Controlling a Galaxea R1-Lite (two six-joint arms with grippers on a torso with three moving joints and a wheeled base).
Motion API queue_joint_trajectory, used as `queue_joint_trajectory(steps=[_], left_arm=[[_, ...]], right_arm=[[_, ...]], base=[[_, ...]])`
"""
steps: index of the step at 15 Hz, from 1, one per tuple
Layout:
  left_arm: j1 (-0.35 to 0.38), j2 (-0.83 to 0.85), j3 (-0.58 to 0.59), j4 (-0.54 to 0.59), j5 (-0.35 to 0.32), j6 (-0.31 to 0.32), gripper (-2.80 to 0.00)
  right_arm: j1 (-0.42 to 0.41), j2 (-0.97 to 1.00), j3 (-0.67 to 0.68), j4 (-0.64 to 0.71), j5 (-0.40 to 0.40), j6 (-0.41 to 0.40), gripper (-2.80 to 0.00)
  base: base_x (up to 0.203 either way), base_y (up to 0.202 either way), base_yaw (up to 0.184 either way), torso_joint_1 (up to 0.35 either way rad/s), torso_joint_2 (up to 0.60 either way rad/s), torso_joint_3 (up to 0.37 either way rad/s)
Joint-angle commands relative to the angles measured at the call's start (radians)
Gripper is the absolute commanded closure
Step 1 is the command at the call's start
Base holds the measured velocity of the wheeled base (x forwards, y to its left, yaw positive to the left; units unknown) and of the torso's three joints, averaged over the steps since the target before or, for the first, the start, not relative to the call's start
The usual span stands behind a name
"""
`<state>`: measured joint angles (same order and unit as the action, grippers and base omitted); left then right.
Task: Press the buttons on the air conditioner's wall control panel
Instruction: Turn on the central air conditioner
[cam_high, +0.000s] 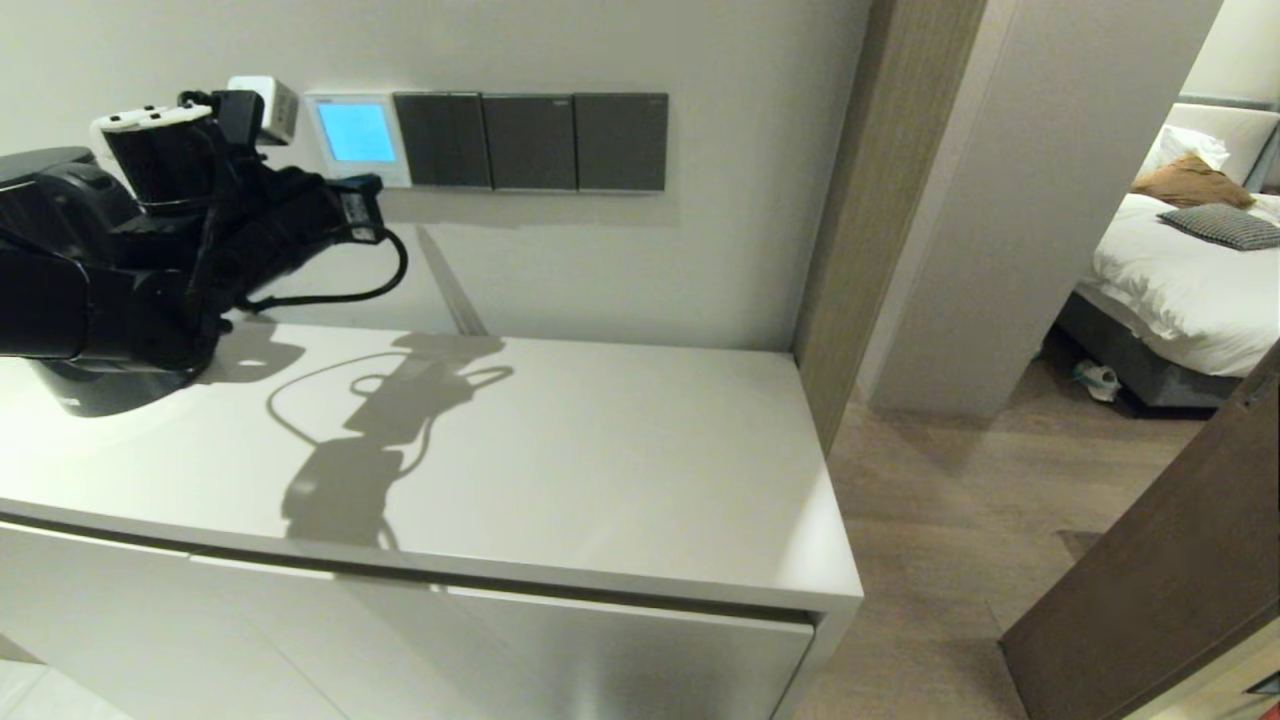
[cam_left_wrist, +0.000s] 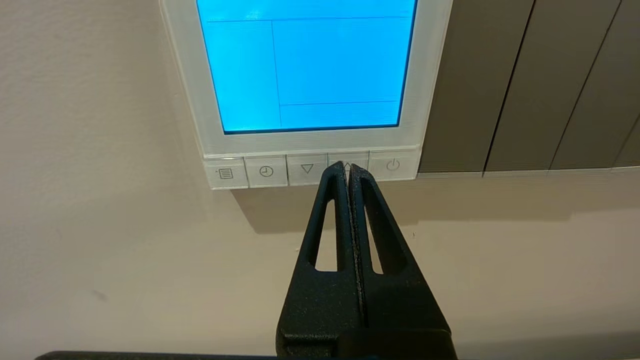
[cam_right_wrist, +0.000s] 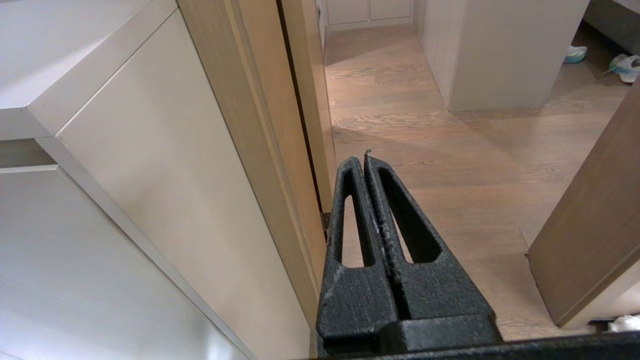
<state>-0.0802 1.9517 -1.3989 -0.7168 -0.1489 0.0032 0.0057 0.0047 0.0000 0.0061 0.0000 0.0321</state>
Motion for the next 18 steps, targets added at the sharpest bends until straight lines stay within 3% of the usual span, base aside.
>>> queue_joint_trajectory(steps=[1, 18], left_arm=[[0.0, 0.007, -0.004, -0.004, -0.001, 0.0, 0.0], [0.004, 0.016, -0.01, -0.006, 0.001, 0.0, 0.0]], right_arm=[[0.0, 0.001, 0.002, 0.0, 0.0, 0.0, 0.0], [0.0, 0.001, 0.002, 0.0, 0.0, 0.0, 0.0]], base=[[0.0, 0.0, 0.0, 0.0, 0.0, 0.0], [0.0, 0.0, 0.0, 0.0, 0.0, 0.0]])
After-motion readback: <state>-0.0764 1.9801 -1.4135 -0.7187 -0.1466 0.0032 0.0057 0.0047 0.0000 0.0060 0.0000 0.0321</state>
